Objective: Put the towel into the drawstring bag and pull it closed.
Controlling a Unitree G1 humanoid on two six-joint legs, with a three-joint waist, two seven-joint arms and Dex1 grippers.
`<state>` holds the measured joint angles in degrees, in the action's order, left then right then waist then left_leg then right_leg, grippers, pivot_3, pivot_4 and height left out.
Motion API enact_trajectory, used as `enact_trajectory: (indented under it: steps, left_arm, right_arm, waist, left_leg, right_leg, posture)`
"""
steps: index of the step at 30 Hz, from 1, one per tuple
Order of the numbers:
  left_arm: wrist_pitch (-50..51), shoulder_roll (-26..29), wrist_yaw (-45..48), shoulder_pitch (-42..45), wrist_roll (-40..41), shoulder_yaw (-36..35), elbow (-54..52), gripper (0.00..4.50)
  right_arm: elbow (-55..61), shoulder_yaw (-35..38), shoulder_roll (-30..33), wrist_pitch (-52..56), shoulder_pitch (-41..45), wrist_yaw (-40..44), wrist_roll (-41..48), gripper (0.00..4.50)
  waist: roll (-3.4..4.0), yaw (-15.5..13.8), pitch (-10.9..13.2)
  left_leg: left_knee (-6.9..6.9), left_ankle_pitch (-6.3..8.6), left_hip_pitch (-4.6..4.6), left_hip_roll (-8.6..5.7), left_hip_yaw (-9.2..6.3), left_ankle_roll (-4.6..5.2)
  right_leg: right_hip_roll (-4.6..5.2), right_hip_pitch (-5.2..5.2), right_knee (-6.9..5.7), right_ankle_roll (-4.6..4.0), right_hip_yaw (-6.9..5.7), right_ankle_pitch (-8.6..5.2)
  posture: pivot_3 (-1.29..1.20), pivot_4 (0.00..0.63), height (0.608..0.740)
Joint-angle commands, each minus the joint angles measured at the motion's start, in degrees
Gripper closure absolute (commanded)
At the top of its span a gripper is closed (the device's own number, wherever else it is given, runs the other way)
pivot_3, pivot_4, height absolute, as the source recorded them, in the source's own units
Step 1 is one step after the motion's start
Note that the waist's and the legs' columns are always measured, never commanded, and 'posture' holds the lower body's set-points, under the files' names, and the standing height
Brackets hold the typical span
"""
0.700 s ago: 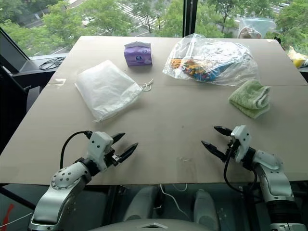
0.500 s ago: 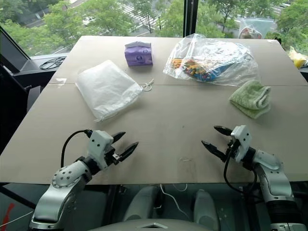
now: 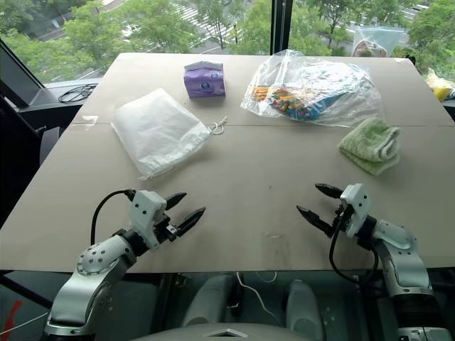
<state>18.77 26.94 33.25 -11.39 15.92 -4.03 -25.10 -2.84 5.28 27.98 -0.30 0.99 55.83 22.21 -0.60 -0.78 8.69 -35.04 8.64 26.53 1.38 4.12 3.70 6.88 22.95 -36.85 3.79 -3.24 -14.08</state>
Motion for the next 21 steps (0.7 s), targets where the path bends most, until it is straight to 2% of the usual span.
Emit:
enact_trajectory:
  steps: [1, 9, 17, 21]
  left_arm:
    - [-1.38, 0.26, -0.23, 0.72, 0.12, -1.25, 0.20, 1.05]
    - [-4.43, -0.04, -2.66, 2.58, -2.61, -1.64, 2.86, 1.05]
    - [-7.72, -2.30, -11.42, 7.95, -8.46, -3.53, 7.73, 1.05]
    - [-11.91, -1.22, -15.42, 10.24, -15.18, -2.96, 10.57, 1.05]
  right_arm:
    - [1.30, 0.48, -0.16, -0.99, 0.14, 0.35, 0.94, 0.00]
    - [3.31, -0.30, 0.07, -1.71, -0.27, 2.58, 1.64, 0.00]
    - [10.51, -2.62, 0.01, 1.60, 0.19, 9.02, 8.47, 0.00]
    - [11.86, -3.06, -0.41, 2.48, 1.48, 8.95, 9.51, 0.00]
  waist:
    - [0.00, 0.00, 0.00]
    - [0.01, -0.01, 0.01]
    - [-0.01, -0.05, 0.03]
    - [-0.02, -0.06, 0.04]
  left_leg:
    - [0.00, 0.00, 0.00, 0.00, 0.00, 0.00]
    - [0.01, 0.00, 0.00, 0.00, 0.00, 0.00]
    - [0.01, 0.00, 0.00, 0.00, 0.00, 0.00]
    - [0.01, 0.00, 0.01, -0.01, -0.01, 0.00]
  right_leg:
    - [0.00, 0.00, 0.00, 0.00, 0.00, 0.00]
    - [0.01, 0.01, 0.00, 0.00, 0.00, 0.00]
    - [0.01, 0.00, 0.00, 0.00, 0.00, 0.00]
    - [0.02, 0.01, 0.01, 0.00, -0.02, 0.00]
  posture:
    - [0.00, 0.150, 0.739]
    - [0.00, 0.150, 0.739]
    - [0.00, 0.150, 0.739]
    - [0.00, 0.150, 0.739]
